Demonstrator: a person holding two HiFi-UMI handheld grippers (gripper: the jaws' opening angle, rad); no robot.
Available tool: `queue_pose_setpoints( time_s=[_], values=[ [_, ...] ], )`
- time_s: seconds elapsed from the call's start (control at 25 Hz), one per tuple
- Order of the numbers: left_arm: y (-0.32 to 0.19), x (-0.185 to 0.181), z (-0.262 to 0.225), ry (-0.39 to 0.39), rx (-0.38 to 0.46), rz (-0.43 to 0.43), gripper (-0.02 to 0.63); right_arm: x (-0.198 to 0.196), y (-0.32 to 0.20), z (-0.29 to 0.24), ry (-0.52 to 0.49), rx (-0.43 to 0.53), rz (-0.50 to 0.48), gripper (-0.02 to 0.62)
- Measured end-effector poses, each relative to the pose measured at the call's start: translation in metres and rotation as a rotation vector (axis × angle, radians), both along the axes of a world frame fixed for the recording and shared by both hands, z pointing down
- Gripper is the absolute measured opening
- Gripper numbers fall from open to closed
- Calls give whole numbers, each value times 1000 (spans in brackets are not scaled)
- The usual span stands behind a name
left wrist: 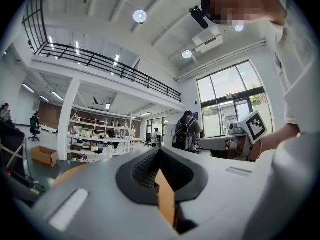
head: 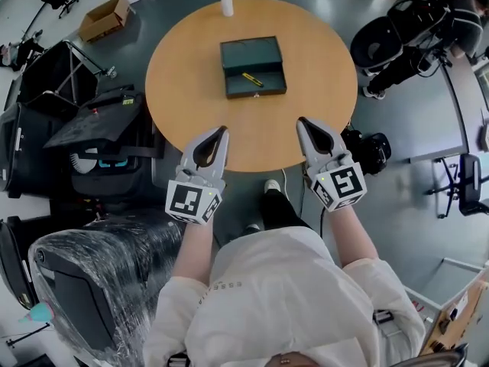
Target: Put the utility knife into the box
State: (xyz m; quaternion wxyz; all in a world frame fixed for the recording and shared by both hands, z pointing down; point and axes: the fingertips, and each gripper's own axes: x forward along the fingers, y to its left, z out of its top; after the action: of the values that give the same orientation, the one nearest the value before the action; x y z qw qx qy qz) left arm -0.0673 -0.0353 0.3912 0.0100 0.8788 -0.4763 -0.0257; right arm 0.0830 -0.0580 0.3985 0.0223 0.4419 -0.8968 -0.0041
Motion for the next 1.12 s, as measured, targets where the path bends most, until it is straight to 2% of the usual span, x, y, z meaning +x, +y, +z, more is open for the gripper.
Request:
queue_pose_setpoints(
  time_s=[0.44,0.6,1.0,1.12],
  values=[
    [90,-2,-2,51,-27,44,17,-16,105,-18,13,4,20,-8],
    [109,10,-2,29,0,55,17,-7,120,-19,-12,-14,6,-8],
    [138,22,-10,37,5,8,17,1,142,-11,-27,-72,-27,-8],
    [147,37,-18,14,10,36,17,7,151,-10,-26,-77,-30,-8]
  ],
)
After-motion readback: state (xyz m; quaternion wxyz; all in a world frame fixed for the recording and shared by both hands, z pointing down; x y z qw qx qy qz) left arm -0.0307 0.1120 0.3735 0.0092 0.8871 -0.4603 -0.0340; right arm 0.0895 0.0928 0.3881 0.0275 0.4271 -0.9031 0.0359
